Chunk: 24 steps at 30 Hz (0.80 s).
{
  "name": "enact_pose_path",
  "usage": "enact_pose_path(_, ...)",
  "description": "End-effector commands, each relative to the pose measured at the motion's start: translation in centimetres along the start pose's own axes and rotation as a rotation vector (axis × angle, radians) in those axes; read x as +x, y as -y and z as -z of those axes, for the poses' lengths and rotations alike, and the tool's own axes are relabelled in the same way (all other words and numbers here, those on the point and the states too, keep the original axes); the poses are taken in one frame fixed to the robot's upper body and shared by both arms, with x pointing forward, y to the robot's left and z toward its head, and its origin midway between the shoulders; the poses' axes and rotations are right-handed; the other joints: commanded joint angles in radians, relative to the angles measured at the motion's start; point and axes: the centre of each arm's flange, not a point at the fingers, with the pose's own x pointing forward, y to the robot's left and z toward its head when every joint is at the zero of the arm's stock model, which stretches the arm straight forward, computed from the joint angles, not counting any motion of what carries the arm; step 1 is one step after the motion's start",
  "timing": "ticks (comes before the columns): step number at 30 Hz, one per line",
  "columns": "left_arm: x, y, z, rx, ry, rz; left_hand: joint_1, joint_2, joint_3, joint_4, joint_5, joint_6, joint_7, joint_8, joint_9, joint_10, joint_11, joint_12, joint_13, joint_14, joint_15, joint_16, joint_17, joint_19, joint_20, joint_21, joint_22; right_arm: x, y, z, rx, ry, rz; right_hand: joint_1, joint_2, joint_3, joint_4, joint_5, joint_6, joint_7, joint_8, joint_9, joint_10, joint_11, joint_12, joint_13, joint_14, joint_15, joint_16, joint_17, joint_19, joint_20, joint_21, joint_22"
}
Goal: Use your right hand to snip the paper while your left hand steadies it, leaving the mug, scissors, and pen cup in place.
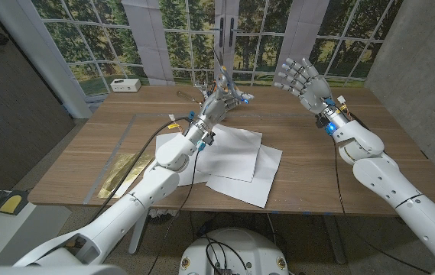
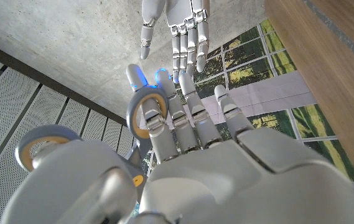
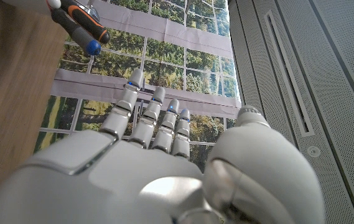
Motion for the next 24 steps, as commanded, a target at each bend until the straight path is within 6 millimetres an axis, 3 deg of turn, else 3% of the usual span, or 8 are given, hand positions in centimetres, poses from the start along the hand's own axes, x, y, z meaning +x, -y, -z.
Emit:
enact_pose_path(1,-2.7,-1.3,-1.4,0.026,-0.039,-0.026,-0.009,0.003,0.001,-0.008,0.006,-0.04,0.045,-0.003,0.004,0.01,-0.007,0.01,-0.002,0.003,-0.056,-0.002,0.0,-0.002,0.002,-0.002,0.003,0.0,0.5,0.0,-0.014,-0.012,0.02,-0.009,-0.001,-0.003,0.002,-0.002,0.0,0.007,-0.004,0.0,-0.002,0.001,-0.002,0.003,-0.001,0.001,0.001,-0.001,0.006,0.007,-0.004,0.005)
enact_pose_path(24,-5.2,-2.1,-2.0,0.031,-0.16,-0.005,-0.012,0.01,0.006,-0.017,0.012,-0.04,0.044,-0.009,0.006,0.0,-0.01,0.015,-0.003,0.006,-0.056,-0.005,-0.001,-0.003,0.001,-0.002,0.003,0.6,0.8,1.6,-0.057,-0.034,0.018,-0.006,0.003,-0.007,-0.005,0.0,-0.004,0.005,-0.005,-0.001,-0.005,0.0,-0.001,0.002,-0.034,-0.023,-0.001,0.0,0.01,0.009,-0.025,0.006)
